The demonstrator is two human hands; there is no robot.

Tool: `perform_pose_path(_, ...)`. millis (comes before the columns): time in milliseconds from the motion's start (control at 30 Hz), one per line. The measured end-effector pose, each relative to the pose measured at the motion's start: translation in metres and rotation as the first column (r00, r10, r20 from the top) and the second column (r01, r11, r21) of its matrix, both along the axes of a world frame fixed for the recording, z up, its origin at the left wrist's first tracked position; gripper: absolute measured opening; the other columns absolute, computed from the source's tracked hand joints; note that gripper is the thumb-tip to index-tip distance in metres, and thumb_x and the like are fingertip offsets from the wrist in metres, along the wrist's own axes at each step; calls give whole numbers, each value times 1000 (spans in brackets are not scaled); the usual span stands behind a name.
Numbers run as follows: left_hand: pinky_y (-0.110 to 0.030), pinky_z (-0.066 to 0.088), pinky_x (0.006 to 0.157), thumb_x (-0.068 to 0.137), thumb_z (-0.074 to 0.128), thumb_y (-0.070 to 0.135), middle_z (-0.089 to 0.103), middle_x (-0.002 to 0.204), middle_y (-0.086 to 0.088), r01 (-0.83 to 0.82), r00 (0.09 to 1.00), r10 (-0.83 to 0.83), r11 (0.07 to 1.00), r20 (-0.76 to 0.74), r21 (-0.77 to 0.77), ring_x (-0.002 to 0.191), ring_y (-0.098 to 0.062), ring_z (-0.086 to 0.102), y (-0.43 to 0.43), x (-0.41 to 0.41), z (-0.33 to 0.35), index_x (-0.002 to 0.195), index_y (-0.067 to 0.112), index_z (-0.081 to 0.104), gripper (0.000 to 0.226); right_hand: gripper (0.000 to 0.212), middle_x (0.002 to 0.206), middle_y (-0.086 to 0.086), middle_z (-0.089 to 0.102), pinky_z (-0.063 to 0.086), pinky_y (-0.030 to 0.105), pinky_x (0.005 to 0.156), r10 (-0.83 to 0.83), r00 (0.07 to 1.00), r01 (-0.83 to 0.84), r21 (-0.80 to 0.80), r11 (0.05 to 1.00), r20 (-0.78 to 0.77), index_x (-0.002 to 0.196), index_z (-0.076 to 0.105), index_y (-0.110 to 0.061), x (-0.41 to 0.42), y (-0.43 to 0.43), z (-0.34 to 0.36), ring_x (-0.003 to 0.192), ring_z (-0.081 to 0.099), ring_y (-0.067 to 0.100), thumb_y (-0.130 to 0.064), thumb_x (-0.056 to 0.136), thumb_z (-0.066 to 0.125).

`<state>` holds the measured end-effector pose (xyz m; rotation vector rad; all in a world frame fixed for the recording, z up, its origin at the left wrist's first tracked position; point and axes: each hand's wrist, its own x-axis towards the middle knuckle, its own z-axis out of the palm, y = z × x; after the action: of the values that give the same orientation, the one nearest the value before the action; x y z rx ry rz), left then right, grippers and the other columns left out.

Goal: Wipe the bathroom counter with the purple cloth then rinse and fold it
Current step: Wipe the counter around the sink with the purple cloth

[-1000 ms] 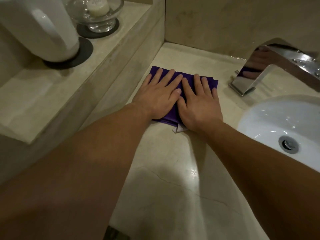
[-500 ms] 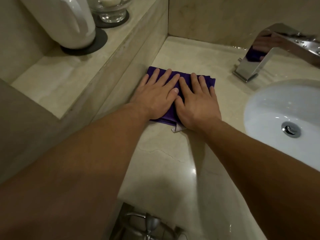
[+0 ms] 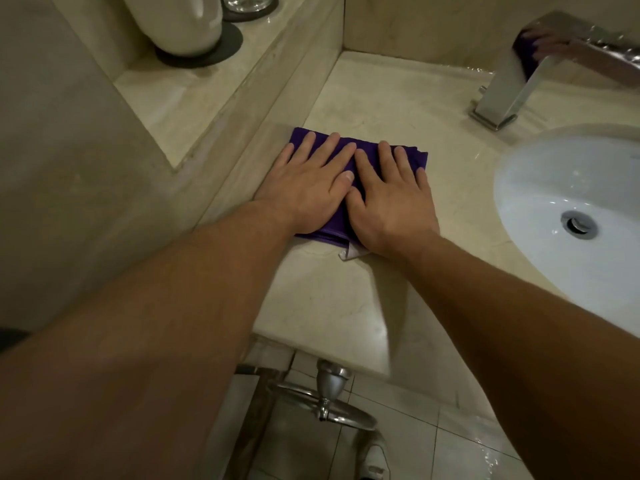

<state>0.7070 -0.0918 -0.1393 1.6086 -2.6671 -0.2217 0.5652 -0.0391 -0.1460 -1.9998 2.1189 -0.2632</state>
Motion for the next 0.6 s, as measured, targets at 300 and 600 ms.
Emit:
perform_pose_path(300,-43,-3,122,103,10,46,-5,165,7,-10,1000,10,1000,21,9,152,-20,-8,40,18,1,156,35,-3,55,62,168,2,-4,-2,46,124,4,1000,-4,-4,1000,-11,159,3,-31,18,39,1,153,-9,21,-50,102,17)
perform_pose_path(600,-43,-3,123,103,10,47,-5,165,8,-20,1000,20,1000,6,7,152,-19,-8,85,36,0,155,36,-2,55,62,167,1,-6,-3,45,124,12,1000,-12,7,1000,-19,159,2,-31,37,84,2,153,-10,20,-51,102,15)
